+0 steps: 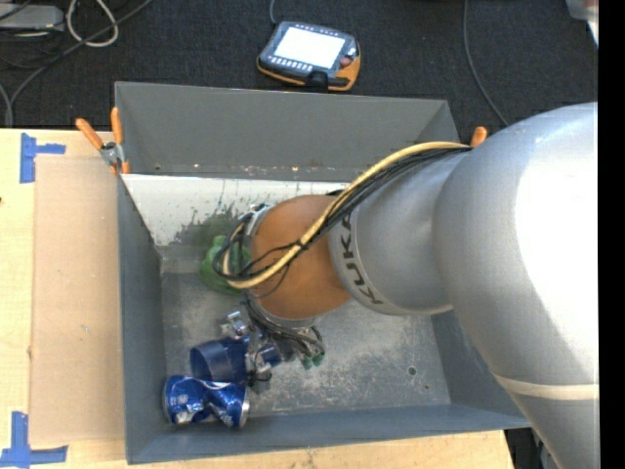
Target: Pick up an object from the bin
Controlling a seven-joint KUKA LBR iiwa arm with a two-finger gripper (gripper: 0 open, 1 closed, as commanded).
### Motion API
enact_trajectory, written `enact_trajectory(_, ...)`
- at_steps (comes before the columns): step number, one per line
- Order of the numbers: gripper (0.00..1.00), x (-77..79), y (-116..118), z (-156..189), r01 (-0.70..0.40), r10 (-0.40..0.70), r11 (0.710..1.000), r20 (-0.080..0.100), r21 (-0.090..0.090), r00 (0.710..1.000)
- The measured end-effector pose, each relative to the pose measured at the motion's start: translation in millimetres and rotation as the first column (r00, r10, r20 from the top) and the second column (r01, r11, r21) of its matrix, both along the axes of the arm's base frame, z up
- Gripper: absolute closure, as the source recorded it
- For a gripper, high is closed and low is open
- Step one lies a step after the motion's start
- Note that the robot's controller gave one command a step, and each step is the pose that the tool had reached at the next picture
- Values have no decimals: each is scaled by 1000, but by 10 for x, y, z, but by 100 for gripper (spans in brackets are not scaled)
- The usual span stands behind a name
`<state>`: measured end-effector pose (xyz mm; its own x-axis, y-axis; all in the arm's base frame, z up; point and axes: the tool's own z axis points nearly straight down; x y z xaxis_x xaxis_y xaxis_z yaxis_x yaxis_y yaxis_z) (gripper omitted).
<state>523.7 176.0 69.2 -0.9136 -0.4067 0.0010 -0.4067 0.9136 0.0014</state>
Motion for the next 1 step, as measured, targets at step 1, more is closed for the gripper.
enact_trajectory(1, 100, 137, -68, 75, -140, 140, 990, -1, 1, 990)
